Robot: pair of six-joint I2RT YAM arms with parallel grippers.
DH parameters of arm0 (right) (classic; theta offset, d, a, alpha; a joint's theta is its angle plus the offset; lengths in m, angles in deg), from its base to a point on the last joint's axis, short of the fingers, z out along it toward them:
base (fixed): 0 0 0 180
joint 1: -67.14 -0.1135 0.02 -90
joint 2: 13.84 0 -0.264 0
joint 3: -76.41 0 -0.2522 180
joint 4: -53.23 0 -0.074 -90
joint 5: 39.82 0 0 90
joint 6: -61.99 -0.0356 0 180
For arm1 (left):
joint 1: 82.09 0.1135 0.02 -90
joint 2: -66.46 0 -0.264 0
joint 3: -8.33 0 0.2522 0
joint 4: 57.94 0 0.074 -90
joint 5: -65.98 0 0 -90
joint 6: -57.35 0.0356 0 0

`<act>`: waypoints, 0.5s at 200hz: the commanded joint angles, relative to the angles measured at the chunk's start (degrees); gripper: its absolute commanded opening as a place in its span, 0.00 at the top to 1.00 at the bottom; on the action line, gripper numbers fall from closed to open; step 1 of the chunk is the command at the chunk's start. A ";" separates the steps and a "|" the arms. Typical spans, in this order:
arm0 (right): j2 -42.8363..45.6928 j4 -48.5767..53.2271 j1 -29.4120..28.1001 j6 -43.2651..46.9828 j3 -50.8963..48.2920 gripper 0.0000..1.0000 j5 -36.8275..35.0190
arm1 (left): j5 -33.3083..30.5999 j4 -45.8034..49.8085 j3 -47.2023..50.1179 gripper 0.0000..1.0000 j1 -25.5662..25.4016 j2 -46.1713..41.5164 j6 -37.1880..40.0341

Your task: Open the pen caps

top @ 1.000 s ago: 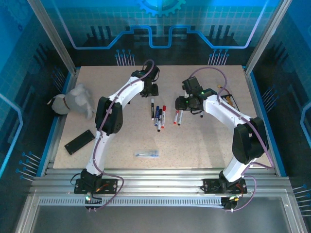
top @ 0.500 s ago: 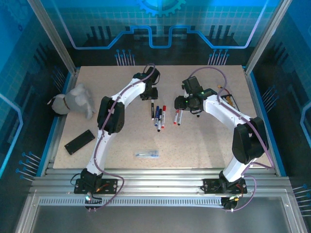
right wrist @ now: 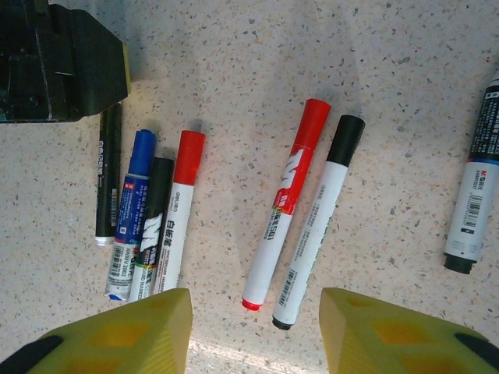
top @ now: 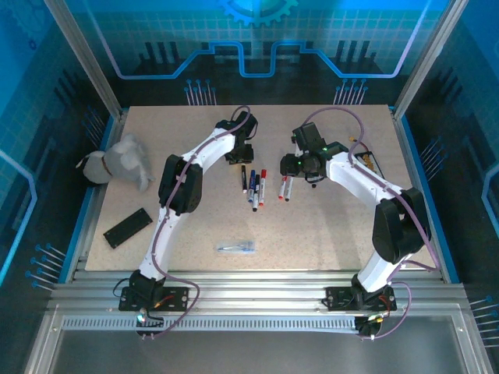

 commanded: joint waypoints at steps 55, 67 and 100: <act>-1.42 -3.45 -0.28 -1.26 0.13 0.54 5.36 | 0.53 1.72 -1.49 0.87 -0.43 2.59 -0.48; -1.84 -4.52 -0.33 -1.92 -0.31 0.54 6.99 | 0.54 1.83 -1.51 0.92 -0.17 2.42 -0.46; -3.40 -8.81 -1.00 -3.75 -1.37 0.56 12.18 | 1.01 1.72 -0.60 1.00 0.95 0.21 -0.51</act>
